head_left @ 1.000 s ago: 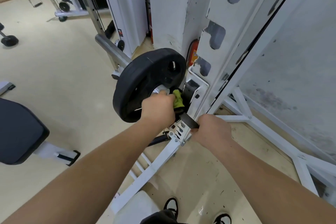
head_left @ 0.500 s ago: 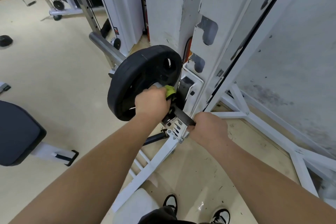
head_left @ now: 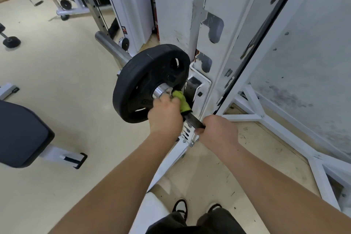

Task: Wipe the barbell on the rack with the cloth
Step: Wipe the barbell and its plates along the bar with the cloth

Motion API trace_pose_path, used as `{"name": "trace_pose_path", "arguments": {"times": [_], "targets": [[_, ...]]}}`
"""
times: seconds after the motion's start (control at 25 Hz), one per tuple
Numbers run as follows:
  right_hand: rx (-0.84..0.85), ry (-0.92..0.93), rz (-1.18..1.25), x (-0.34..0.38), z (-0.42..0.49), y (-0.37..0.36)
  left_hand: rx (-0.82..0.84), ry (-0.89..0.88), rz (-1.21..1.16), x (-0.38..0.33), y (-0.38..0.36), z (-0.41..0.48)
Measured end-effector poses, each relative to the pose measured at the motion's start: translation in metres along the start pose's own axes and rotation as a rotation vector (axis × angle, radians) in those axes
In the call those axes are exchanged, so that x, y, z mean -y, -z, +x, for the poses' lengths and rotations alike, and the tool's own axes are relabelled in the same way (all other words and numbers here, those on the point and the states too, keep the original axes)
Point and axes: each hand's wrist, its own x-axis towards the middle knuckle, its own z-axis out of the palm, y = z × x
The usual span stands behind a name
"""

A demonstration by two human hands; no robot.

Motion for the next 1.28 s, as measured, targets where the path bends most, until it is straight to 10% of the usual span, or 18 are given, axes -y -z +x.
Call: {"name": "trace_pose_path", "arguments": {"times": [0.12, 0.32, 0.52, 0.72, 0.88, 1.04, 1.28], "targets": [[0.024, 0.015, 0.057, -0.004, -0.001, 0.004, 0.003, -0.244, 0.114, 0.001, -0.003, -0.009], [0.122, 0.092, 0.195, -0.032, -0.013, 0.01, -0.005, 0.194, 0.044, -0.002, 0.007, 0.022], [0.124, 0.121, 0.125, -0.046, -0.017, 0.009, 0.021, -0.123, 0.117, -0.018, 0.002, -0.015], [0.107, 0.136, 0.094, -0.045, -0.012, 0.005, -0.049, 0.312, -0.037, -0.013, 0.005, 0.012], [0.09, 0.148, 0.116, -0.045, -0.014, 0.003, -0.026, 0.006, 0.077, -0.029, -0.006, -0.018], [0.063, 0.153, 0.13, -0.046, -0.016, 0.001, -0.075, 0.192, -0.021, -0.035, 0.0, -0.009], [0.115, 0.133, 0.354, -0.057, -0.016, 0.001, -0.06, -0.016, -0.101, -0.058, -0.013, -0.044]]}}
